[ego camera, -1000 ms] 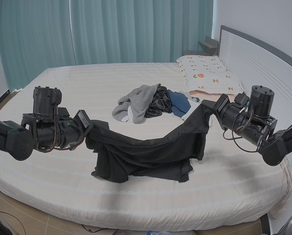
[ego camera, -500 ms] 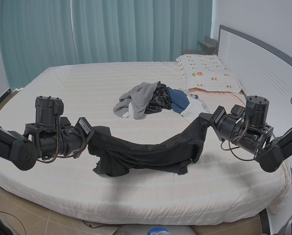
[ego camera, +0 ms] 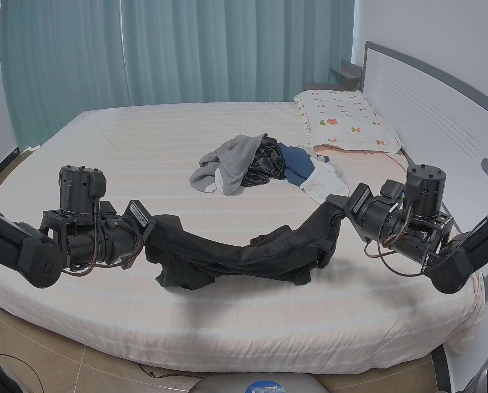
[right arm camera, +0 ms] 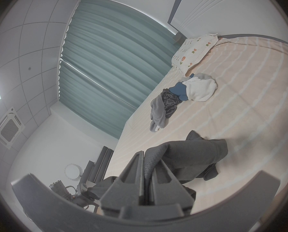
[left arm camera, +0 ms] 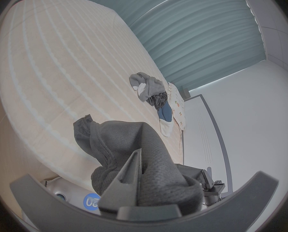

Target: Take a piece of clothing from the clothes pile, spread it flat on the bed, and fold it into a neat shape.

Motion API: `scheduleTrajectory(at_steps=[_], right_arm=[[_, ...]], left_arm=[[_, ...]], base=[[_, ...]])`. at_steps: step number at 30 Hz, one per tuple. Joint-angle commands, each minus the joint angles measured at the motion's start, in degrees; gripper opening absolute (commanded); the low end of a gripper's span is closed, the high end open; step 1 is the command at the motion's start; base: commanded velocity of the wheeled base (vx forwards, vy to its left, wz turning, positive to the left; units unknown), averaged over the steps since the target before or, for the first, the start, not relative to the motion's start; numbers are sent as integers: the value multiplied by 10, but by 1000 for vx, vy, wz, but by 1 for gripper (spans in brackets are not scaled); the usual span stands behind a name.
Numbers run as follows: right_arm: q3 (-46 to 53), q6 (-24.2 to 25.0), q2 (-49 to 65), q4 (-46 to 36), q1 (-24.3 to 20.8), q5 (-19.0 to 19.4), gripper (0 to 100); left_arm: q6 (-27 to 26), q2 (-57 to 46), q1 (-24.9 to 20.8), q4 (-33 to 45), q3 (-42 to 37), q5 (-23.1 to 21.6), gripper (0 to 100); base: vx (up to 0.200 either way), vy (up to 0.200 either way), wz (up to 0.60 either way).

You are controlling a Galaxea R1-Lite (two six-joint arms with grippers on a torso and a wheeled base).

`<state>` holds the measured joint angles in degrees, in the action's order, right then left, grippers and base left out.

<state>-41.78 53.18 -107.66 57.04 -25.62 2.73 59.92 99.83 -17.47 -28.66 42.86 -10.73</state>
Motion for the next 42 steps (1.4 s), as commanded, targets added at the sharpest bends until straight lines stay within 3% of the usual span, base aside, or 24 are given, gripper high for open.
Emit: scheduleTrajectory(at_steps=[1,42], right_arm=[[0,0,0,0,-2,0,0],[-7,2,-1,52,8,-6,0]], left_arm=[[0,-5,2,0,0,0,0],[0,-27,39,-2,13,2,0]], base=[[0,200,0],[0,200,0]])
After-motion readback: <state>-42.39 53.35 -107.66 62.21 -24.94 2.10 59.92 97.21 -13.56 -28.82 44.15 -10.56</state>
